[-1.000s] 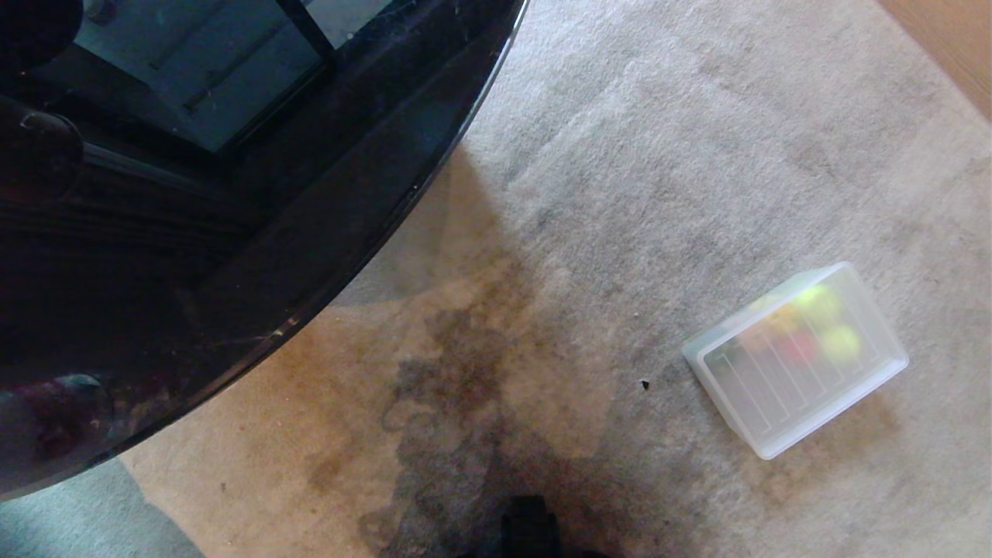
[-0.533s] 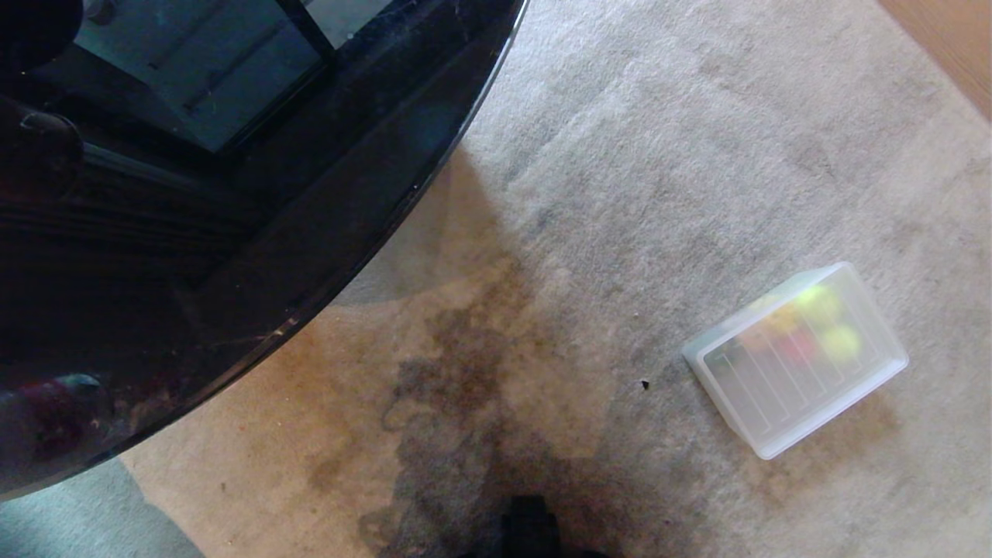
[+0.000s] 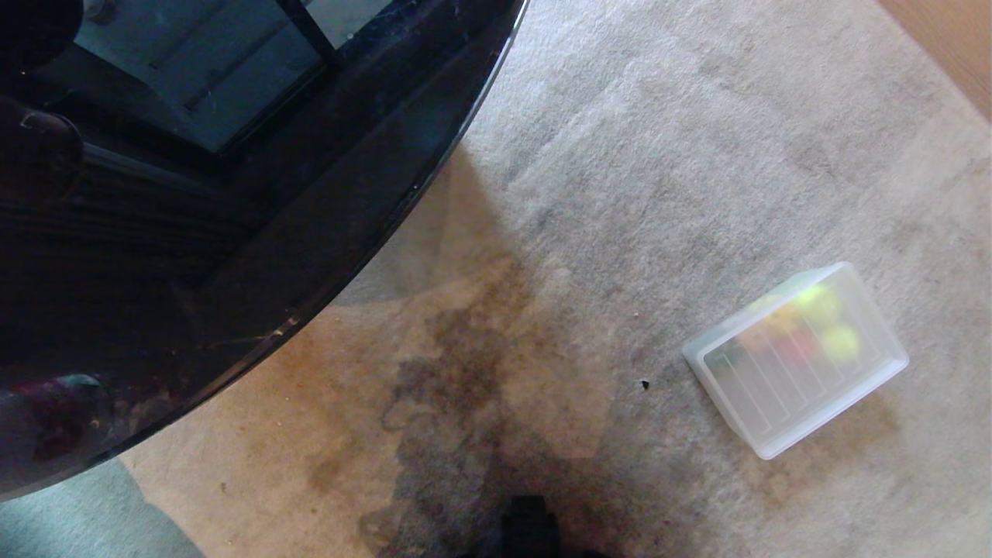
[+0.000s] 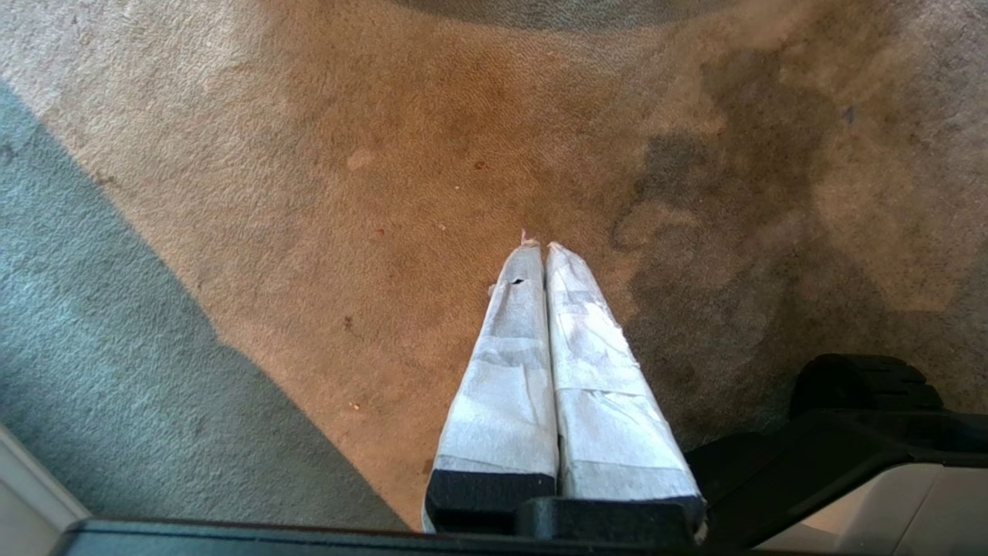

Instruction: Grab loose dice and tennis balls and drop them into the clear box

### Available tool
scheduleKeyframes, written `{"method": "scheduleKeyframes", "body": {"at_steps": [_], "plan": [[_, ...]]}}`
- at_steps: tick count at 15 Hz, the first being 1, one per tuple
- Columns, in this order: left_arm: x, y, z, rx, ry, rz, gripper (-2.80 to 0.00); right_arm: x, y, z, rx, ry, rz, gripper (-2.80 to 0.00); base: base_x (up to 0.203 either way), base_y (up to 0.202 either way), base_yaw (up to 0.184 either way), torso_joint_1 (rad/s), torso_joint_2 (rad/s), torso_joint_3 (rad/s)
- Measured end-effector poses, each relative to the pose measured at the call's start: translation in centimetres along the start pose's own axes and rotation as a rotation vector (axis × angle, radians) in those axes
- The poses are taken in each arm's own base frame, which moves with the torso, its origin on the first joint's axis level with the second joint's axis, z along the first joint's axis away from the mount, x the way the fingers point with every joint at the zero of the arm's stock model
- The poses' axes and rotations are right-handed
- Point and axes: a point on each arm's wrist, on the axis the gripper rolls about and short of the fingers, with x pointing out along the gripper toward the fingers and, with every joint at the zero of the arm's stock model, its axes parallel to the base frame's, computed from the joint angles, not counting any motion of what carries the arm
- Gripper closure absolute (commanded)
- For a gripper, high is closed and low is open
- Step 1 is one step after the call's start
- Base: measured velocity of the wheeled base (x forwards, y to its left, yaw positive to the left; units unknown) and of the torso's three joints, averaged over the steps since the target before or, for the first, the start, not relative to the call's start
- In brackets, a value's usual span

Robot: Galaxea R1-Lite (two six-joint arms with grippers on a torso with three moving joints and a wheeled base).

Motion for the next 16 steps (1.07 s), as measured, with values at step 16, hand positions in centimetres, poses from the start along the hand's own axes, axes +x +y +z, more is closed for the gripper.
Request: {"method": "scheduleKeyframes", "body": {"at_steps": [16], "plan": [[0.0, 0.0, 0.0, 0.0, 0.0, 0.0, 0.0, 0.0, 0.0, 0.01, 0.0, 0.0, 0.001, 0.0, 0.0, 0.0, 0.0, 0.002, 0.0, 0.095]]}}
